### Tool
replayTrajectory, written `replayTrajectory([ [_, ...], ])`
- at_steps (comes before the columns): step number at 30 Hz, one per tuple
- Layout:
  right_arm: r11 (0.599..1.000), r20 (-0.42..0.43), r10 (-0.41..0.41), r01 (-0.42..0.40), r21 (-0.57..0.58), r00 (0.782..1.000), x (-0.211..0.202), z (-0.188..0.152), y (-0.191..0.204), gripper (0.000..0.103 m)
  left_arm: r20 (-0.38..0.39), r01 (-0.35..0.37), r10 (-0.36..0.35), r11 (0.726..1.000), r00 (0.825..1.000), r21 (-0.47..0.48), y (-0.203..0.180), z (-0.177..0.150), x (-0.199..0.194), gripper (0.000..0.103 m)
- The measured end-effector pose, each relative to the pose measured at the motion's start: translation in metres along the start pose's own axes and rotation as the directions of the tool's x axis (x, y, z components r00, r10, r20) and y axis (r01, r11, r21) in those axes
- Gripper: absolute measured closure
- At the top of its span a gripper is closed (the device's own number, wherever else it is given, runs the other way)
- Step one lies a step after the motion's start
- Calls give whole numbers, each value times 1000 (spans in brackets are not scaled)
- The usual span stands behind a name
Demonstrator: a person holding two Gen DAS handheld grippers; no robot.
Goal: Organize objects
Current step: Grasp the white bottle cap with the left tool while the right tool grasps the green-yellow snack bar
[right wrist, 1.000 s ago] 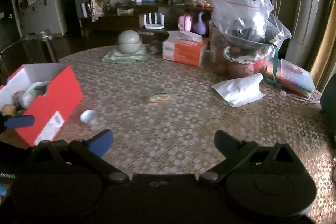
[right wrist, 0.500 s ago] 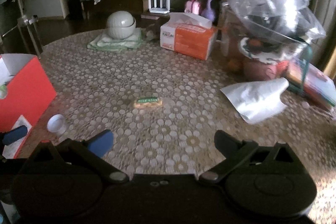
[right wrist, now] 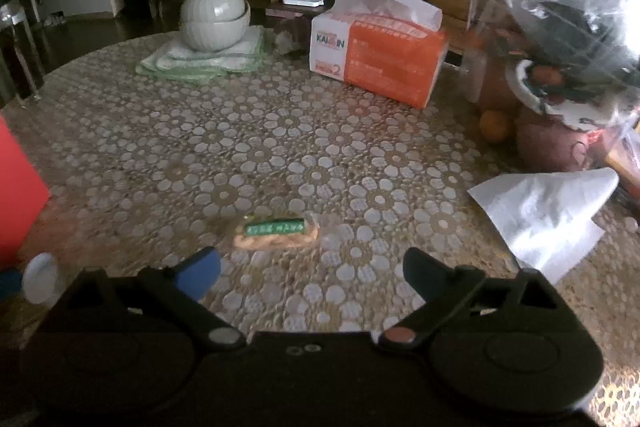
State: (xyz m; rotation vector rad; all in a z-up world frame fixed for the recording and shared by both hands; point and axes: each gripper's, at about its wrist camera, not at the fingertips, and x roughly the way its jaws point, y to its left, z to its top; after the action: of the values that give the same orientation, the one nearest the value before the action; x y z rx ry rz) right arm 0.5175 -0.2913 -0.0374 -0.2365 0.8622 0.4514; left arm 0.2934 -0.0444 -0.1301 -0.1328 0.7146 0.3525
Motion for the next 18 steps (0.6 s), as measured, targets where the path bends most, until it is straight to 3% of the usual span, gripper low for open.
replayTrajectory([
  [3,1000,-9,-1,1,-2,1000,11,2,0,8,17,8,-8,1000,1000,10,0,-1,-2,11],
  [5,1000,-6,3,-3,-5,1000,15,2,1,11,31,28,-29,999,999,25,0,-1,-3,26],
  [9,1000,9,6,-6,-13,1000,16,4,4,18,37,37,-38,999,999,29,3,0,-4,37],
  [14,1000,15,28,-28,-6,999,11,5,9,38,46,45,-47,998,998,42,8,0,-7,61],
  [18,1000,14,22,-22,-9,1000,6,6,15,61,39,54,-56,997,998,50,11,1,-8,65],
])
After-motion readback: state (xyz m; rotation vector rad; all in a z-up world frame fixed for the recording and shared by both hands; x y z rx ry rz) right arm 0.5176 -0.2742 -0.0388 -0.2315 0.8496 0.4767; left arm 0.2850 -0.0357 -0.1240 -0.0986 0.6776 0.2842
